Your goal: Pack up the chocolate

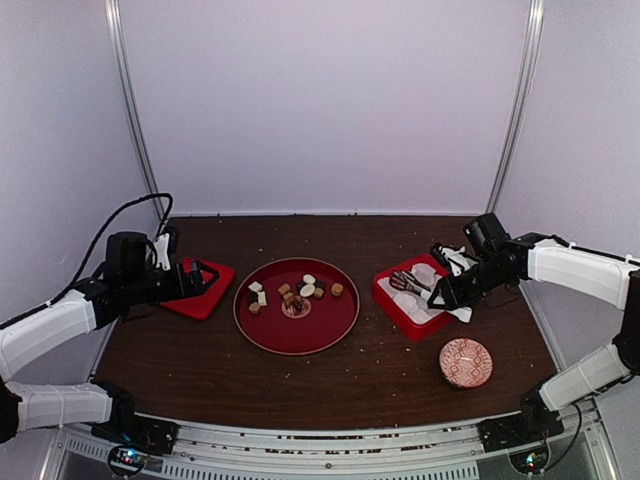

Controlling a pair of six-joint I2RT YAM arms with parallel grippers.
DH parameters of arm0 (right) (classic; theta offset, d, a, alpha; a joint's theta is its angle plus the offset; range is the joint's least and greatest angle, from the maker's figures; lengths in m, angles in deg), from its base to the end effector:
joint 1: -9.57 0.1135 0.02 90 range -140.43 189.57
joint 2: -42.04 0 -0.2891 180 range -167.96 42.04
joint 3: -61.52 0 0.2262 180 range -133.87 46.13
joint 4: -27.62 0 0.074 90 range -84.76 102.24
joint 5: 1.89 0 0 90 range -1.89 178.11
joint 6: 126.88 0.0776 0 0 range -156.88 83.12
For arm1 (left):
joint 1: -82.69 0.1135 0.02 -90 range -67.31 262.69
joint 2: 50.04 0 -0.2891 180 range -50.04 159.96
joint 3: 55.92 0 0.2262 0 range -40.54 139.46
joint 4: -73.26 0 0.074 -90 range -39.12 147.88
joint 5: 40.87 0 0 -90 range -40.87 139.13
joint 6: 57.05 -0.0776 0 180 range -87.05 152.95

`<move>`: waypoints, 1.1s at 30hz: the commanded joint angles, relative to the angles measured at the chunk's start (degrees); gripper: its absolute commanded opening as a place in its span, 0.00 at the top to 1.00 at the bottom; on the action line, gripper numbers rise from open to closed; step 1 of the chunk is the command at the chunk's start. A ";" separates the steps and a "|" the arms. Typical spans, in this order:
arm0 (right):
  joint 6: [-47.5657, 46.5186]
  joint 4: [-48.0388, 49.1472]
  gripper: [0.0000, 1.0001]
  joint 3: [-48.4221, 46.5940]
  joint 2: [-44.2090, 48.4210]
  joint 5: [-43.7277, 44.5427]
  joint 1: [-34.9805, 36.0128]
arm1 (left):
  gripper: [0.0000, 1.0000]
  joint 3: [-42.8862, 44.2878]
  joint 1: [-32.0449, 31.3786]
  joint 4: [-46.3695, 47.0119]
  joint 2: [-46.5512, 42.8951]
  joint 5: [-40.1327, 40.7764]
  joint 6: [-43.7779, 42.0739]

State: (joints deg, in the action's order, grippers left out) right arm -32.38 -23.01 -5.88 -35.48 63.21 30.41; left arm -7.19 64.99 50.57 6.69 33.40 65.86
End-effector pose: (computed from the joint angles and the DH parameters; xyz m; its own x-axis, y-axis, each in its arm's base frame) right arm 0.2227 0.1197 0.2300 -0.8533 -0.2487 -0.4583 -0.4494 0.7965 0.4046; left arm 0.1968 -0.0849 0.2478 -0.6879 -0.3294 -0.6468 0.1680 0.7946 -0.5834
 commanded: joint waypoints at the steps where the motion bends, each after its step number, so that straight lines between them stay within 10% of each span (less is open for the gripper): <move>1: 0.16 2.24 0.71 -0.55 -0.06 -1.92 -0.32 | 0.02 1.69 -0.24 3.12 0.64 -0.67 -0.30; 22: -1.09 -1.09 0.65 -3.15 3.69 -0.57 0.34 | 0.02 1.96 -0.24 3.88 1.45 -1.15 -0.27; 33: -2.62 -7.77 0.65 -17.50 -2.02 9.98 12.30 | 0.02 1.64 -0.23 4.50 1.98 -1.02 0.14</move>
State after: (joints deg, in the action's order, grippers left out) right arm -33.74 -28.38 -17.92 -34.36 66.68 38.95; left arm -7.08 64.99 51.86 8.50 32.81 65.88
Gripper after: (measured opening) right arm 0.355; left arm 0.976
